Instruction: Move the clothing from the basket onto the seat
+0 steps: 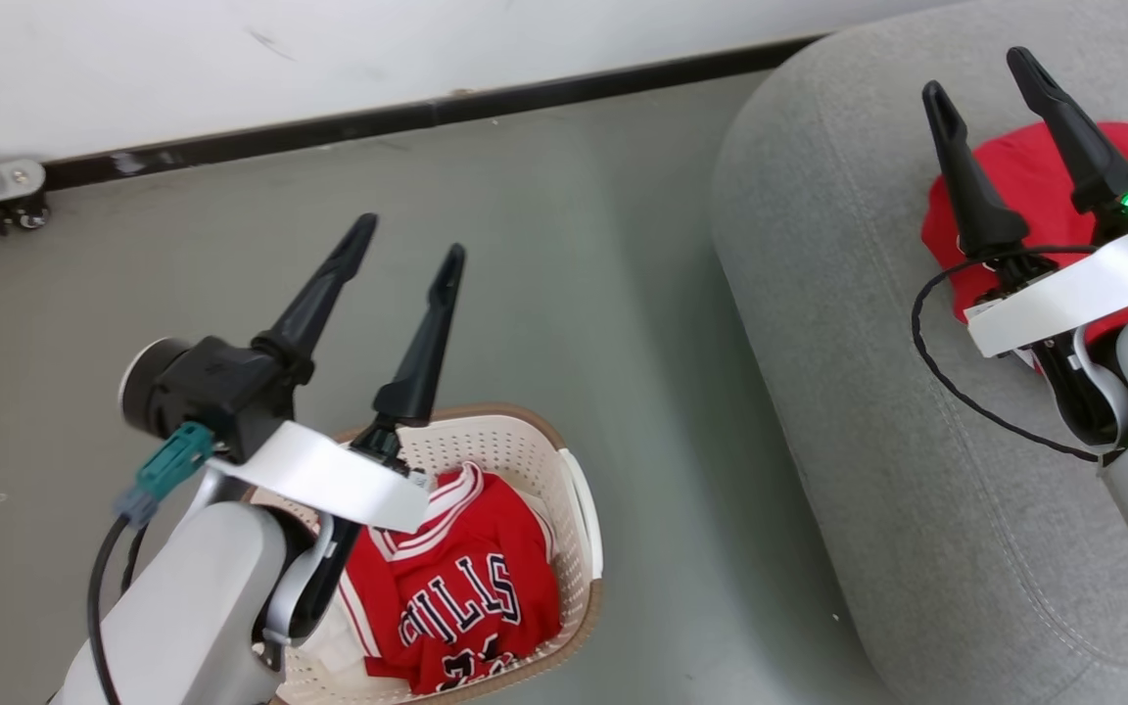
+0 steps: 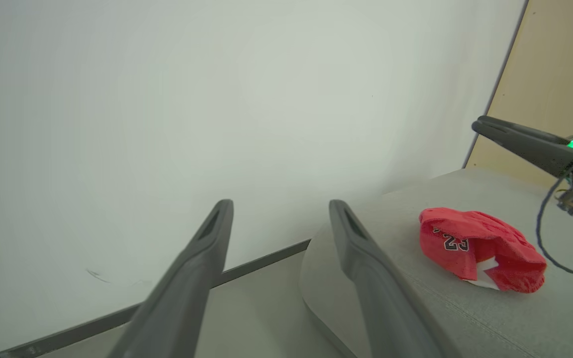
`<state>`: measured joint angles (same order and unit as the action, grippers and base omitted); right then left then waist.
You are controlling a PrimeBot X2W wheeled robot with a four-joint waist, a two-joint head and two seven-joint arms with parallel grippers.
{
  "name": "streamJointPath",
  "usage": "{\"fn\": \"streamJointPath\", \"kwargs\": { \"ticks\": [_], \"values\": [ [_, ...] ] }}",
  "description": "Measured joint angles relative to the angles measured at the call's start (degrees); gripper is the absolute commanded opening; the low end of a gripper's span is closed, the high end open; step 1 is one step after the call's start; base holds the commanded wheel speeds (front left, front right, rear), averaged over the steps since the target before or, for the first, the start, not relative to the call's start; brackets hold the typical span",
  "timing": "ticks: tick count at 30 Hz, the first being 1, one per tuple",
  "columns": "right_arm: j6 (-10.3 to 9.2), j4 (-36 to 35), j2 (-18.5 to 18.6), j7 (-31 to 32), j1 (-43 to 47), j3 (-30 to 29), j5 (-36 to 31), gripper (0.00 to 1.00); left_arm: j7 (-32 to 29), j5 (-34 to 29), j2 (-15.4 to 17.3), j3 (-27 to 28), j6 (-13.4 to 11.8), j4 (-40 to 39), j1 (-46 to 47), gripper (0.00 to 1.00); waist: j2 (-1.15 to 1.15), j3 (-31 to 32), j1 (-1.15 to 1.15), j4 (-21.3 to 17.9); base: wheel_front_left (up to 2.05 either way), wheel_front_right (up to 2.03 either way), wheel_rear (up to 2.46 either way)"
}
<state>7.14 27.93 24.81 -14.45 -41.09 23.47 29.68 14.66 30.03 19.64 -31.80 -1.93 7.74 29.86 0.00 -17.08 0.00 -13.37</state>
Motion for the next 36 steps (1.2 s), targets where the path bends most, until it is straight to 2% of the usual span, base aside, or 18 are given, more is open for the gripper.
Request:
{"fn": "streamJointPath", "kwargs": {
  "ticks": [12, 19, 36],
  "values": [
    [0.00, -1.65, -4.17, 0.00, 5.22, -4.01, -5.46, 1.00, 0.00, -1.58, -0.81, 6.97, -2.99, -1.11, -8.14, 1.00, 0.00, 3.65, 0.00, 4.21, 0.00, 0.00, 0.00],
    [0.00, -2.18, -7.12, 0.00, 10.50, -6.14, -7.78, 1.00, 0.00, -2.21, -2.66, 9.89, -4.17, -1.52, -12.36, 1.00, 0.00, 6.25, 0.00, 6.26, 0.00, 0.00, 0.00],
    [0.00, -3.21, -13.00, 0.00, 24.10, -10.49, -13.12, 1.00, 0.00, -4.10, -4.49, 15.43, -6.72, 0.69, -23.33, 1.00, 0.00, 13.28, 0.00, 9.30, 0.00, 0.00, 0.00]
  ]
}}
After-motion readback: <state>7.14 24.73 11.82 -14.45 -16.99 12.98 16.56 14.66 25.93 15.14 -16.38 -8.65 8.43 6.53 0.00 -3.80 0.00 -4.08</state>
